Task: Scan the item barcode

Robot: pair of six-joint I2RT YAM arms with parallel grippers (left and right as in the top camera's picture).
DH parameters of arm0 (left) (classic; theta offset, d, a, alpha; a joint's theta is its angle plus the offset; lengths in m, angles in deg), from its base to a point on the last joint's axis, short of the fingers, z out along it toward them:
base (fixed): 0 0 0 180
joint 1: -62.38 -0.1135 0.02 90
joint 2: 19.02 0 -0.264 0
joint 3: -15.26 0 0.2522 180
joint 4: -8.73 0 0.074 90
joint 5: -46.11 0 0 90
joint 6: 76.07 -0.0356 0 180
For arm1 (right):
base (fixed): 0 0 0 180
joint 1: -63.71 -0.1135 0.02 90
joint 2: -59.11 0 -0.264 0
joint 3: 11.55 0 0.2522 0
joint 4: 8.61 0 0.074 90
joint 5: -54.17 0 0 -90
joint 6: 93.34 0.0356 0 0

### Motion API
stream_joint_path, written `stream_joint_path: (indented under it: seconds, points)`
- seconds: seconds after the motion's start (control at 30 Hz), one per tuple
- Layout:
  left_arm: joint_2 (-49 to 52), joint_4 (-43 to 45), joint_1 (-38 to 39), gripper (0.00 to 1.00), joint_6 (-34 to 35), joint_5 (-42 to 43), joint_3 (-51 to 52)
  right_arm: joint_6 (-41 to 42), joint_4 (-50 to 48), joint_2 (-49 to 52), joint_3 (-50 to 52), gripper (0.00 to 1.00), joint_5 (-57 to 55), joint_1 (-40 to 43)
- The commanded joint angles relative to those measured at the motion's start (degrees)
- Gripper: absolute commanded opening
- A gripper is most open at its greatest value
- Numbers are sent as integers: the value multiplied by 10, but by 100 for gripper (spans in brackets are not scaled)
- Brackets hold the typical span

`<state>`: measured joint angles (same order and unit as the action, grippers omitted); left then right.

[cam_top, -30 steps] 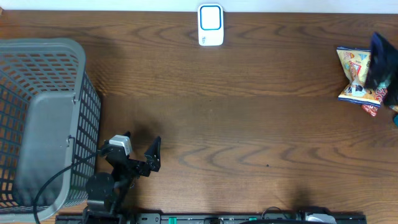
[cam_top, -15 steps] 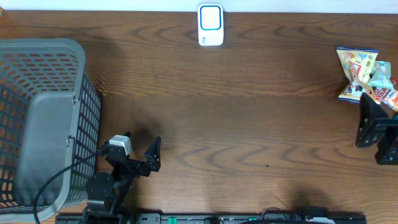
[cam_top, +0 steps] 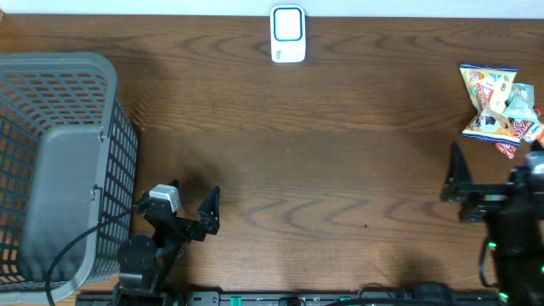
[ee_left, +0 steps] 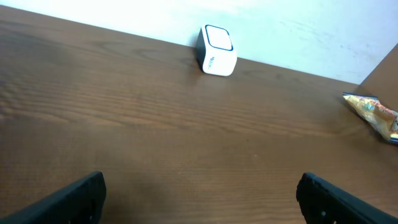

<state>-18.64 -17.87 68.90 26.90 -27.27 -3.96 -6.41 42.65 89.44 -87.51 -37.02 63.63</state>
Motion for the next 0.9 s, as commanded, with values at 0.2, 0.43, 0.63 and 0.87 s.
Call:
stream_joint_path:
  seconds: [0.2,0.43,0.63,0.87]
  points:
    - [-1,-13,-2,98,-11,9,9,9,-185,-130,250,99,3,-8]
    - [-1,-13,-2,98,-11,9,9,15,-274,-250,376,99,3,-8]
    - [-1,-13,-2,98,-11,9,9,65,-357,-300,468,99,0,-7]
    - [-1,-13,-2,98,-11,9,9,78,-439,-300,551,99,-2,-7]
